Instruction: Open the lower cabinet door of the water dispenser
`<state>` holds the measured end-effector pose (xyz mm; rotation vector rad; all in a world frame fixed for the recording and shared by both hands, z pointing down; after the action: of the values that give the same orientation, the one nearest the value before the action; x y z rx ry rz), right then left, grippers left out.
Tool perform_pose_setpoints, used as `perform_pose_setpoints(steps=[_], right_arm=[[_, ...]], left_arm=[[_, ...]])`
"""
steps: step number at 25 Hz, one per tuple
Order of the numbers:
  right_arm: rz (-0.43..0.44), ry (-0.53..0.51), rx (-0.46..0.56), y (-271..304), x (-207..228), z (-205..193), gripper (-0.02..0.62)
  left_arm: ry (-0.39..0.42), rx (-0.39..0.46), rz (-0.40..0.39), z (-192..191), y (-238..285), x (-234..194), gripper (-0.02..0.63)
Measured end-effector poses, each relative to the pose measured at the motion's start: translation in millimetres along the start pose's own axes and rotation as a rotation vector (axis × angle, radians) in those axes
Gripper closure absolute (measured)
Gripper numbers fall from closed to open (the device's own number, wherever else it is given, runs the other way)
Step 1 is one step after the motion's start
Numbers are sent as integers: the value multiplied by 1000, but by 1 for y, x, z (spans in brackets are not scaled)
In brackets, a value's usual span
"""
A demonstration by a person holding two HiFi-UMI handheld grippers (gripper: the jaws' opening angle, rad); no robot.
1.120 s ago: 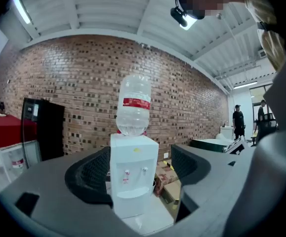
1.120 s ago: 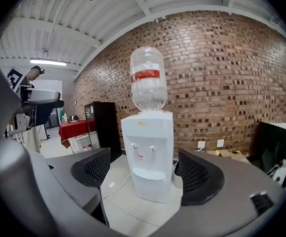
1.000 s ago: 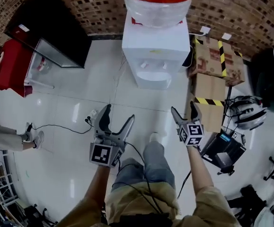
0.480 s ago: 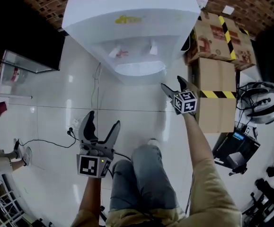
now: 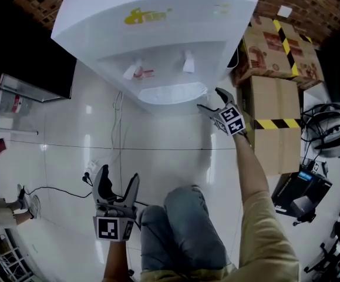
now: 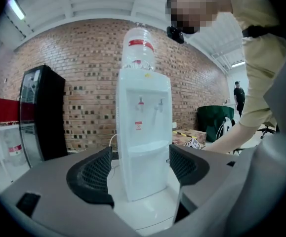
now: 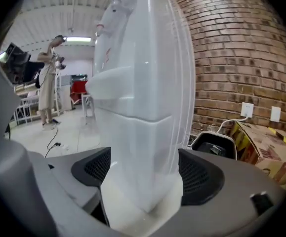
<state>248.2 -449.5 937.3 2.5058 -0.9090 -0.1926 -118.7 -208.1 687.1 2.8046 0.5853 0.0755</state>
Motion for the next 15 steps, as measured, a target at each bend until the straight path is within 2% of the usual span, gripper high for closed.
perform_pose_setpoints(steps=[2, 4, 6, 8, 10, 12, 15], right_arm=[[-11, 16, 29, 1, 1, 9, 174], [-12, -17, 13, 5, -2, 15, 256], [-6, -33, -12, 5, -3, 18, 256], [-5, -25, -21, 1, -4, 21, 284], [-2, -18, -23, -2, -3, 19, 316], [16, -25, -36, -6, -6, 16, 318], [27, -54, -75, -17, -15, 17, 337]], left_arm=[[-27, -8, 8, -3, -2, 0, 250], [-34, -14, 10, -4, -3, 0, 250], [-34, -21, 11, -3, -5, -2, 250], [-34, -21, 7, -1, -5, -5, 250], [-58, -15, 7, 0, -5, -4, 250], [-84, -10, 4, 1, -8, 2, 250], [-60, -3, -21, 4, -5, 7, 250]])
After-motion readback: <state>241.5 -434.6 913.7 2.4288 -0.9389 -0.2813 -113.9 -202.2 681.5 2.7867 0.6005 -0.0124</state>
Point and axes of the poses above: the fingertips, and each gripper's own axes: y forward along the fingers, x to its right, z out of its top, the point moved 9 cm from there along -y, backward along the fingers, and after that the axes turned 1 degree about -x, right-handed, at the moved point
